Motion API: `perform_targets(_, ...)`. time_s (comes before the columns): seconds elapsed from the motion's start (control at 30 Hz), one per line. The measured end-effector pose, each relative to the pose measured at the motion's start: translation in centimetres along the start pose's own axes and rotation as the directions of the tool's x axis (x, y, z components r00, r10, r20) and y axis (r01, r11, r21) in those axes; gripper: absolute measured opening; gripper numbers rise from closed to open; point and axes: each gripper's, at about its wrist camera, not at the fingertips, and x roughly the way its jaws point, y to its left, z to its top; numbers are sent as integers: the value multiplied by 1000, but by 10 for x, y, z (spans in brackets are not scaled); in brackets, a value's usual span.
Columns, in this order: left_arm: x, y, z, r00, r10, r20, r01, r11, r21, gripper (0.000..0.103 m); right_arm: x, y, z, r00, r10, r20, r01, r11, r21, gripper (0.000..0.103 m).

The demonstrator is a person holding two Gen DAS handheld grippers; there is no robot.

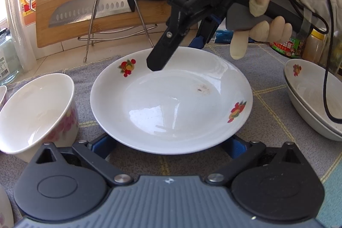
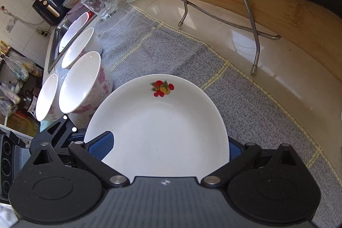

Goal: Organize plates and bowls
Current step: 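Grasp the flower-print plate rim with the right gripper and lift it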

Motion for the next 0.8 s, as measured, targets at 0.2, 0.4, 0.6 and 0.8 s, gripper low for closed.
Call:
perform_targets(0.2, -1, 1, -1, 1000, -4, 9, 4, 1000, 15, 103, -4, -16, 3, 995, 102, -3, -101, 988, 115, 103)
perform_targets(0.4, 1, 5, 0, 1000, -21, 5, 21, 1000, 12, 102, -2, -10, 2, 997, 80, -11, -78, 990, 114, 103)
perform_targets(0.6, 0, 8, 0, 999, -38, -5, 39, 999, 24, 102, -3, -5, -4, 998, 67, -10, -65, 990, 129, 103)
perform_targets(0.8, -8, 6, 4, 999, -48, -5, 49, 997, 55, 102, -13, 5, -14, 998, 62, 12, -63, 988, 138, 103)
